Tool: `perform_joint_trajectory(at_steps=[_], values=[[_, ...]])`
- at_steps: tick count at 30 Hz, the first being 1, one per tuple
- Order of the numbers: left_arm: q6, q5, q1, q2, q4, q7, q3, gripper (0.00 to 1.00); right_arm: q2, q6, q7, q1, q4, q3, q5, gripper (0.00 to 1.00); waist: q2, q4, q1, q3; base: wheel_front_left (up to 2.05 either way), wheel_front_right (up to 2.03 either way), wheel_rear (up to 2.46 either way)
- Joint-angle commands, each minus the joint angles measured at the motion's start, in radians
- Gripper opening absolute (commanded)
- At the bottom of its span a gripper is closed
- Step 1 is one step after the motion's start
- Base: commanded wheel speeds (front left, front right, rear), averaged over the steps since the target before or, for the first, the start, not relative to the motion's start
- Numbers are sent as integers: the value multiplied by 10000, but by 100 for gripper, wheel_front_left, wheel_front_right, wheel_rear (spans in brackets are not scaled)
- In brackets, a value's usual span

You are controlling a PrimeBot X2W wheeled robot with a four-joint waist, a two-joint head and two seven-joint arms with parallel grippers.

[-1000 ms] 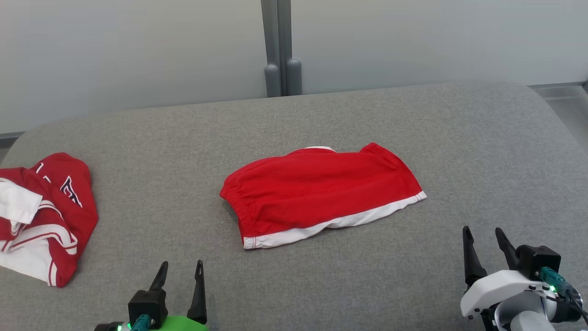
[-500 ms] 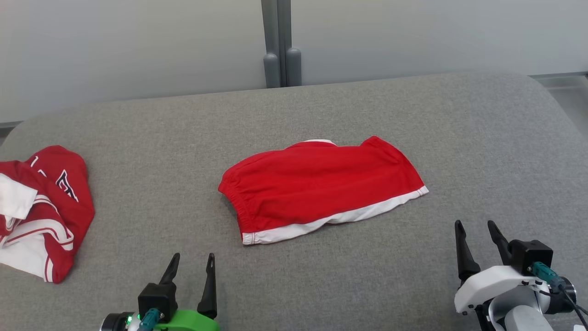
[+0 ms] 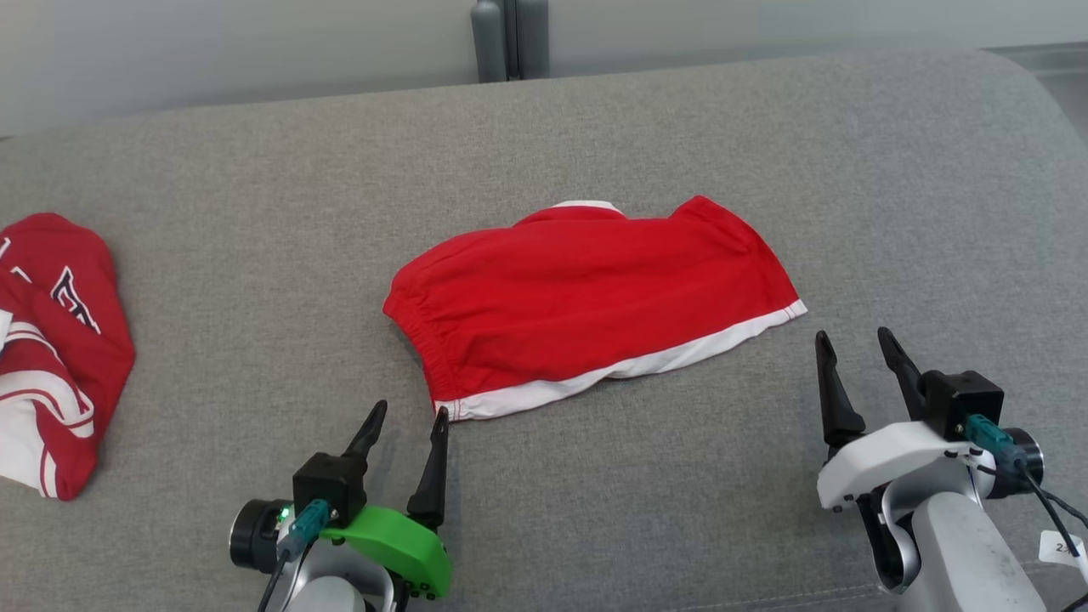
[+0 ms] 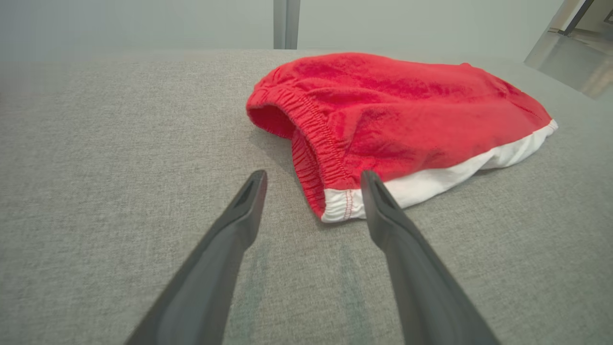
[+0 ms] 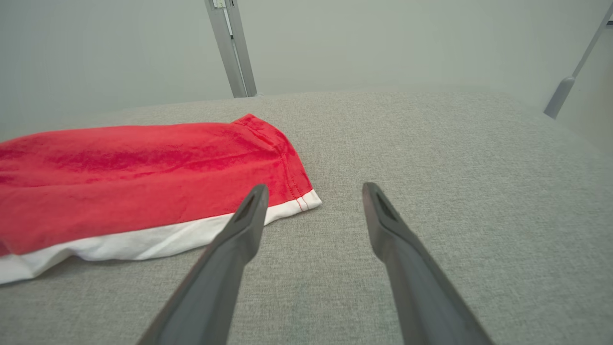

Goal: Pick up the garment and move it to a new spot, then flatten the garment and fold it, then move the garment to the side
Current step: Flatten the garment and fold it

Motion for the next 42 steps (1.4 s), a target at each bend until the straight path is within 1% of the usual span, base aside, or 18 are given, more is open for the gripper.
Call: perform_joint_trajectory(at_steps=[1, 6, 10, 15, 16, 17, 18, 20, 24, 26, 30, 35, 42], values=[[-60, -68, -260, 39, 113, 1, -68, 100, -26, -15, -30, -203, -32, 20, -14, 100, 0, -110, 0, 531, 0, 0, 0], [-83, -344, -536, 39, 377, 1, -207, 100, -25, -15, -30, -429, 6, 75, 31, 100, 0, -186, 0, 862, 0, 0, 0], [-279, -646, -681, 39, 622, 0, -379, 100, -46, -15, -30, -502, 46, 88, 54, 100, 0, -235, 0, 1020, 0, 0, 0], [-435, -754, -861, 39, 692, 1, -533, 100, -79, -15, -29, -596, 42, 77, 86, 100, 0, -285, 0, 1157, 0, 0, 0], [-459, -816, -869, 39, 647, 0, -521, 90, -80, -15, -29, -602, 36, 78, 89, 100, 0, -291, 0, 1172, 0, 0, 0], [-469, -734, -891, 39, 643, 1, -522, 47, -77, -15, -29, -601, 23, 79, 82, 100, 0, -294, 0, 1189, 0, 0, 0], [-426, -689, -883, 41, 687, 1, -502, 0, -78, -16, -29, -598, 10, 66, 71, 100, 0, -291, 0, 1199, 0, 0, 0], [-297, -570, -944, 41, 717, 1, -453, 0, -76, -15, -29, -590, 16, 61, 67, 100, 0, -270, 0, 1209, 0, 0, 0], [-220, -436, -928, 39, 777, 1, -378, 0, -77, -15, -29, -581, 60, 99, 68, 100, 0, -200, 0, 1172, 0, 0, 0], [-90, -294, -870, 50, 718, 0, -161, 0, -83, -15, -29, -541, 93, 180, 88, 100, 0, -120, 0, 1123, 0, 0, 0], [-14, -87, -601, 44, 667, 1, 326, 0, -158, -15, -29, -428, 190, 535, 226, 100, 0, 69, 0, 1037, 0, 0, 0], [-107, 237, -476, 42, 670, 2, 846, 0, -237, -15, -29, -286, 466, 1115, 475, 100, 0, 250, 0, 990, 0, 0, 0], [-200, 214, -546, 42, 647, 2, 938, 0, -496, -16, -31, -383, 939, 1883, 785, 100, 0, 404, 0, 1017, 0, 0, 0]])
